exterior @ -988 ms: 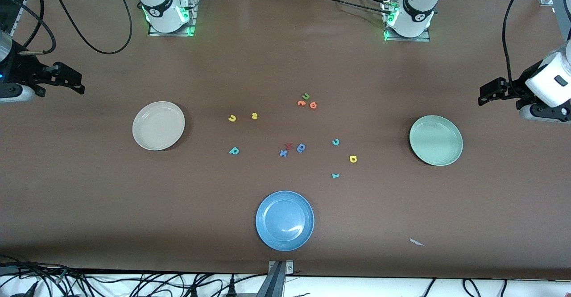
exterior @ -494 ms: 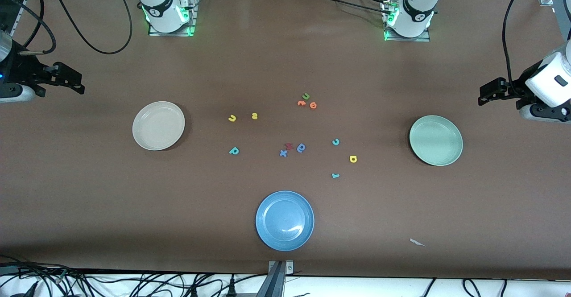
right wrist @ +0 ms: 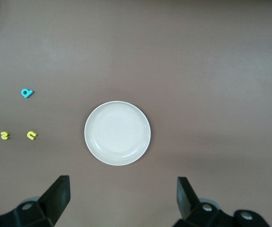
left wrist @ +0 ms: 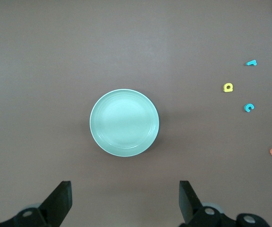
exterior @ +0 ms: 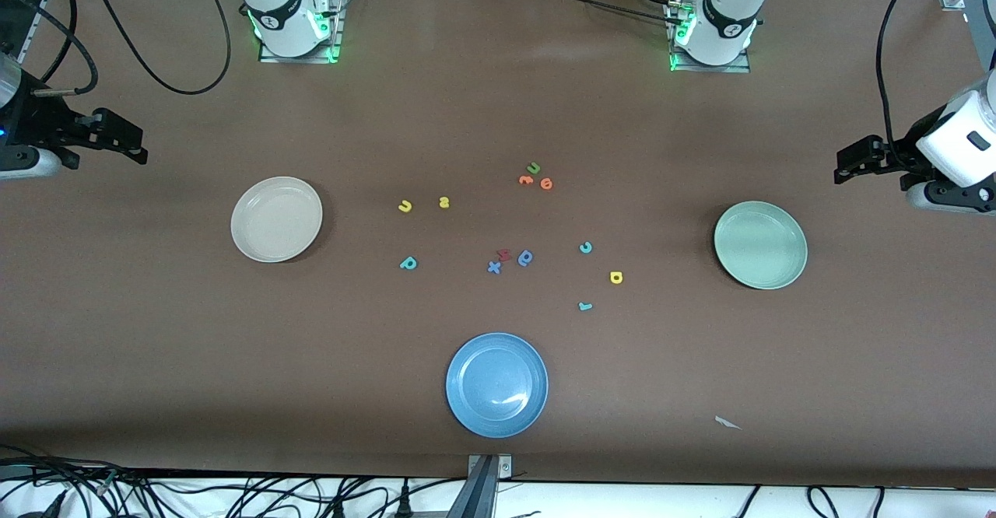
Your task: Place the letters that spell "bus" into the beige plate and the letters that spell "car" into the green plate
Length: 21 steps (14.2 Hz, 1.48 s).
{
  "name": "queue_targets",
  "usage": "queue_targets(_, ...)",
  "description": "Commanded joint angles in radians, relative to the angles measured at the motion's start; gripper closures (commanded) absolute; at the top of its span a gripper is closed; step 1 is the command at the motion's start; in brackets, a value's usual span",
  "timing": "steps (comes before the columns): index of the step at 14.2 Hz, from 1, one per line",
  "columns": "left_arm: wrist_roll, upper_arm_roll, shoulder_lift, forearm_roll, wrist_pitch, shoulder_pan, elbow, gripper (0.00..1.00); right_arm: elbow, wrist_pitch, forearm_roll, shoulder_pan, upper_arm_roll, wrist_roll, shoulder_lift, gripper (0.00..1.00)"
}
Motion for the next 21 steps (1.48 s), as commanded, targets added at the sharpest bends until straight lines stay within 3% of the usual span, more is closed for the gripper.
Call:
queue_targets(1,0.02,-0.005,0.005,0.028,-0.01,0.001,0.02,0.0,0.011,-0.014,-0.002,-0.011,0.009,-0.013,-0.001,0.0)
queue_targets(21,0.02,-0.005,0.006,0.028,-0.01,0.001,0.02,0.0,0.036,-0.029,0.001,-0.013,0.007,-0.021,0.02,0.0)
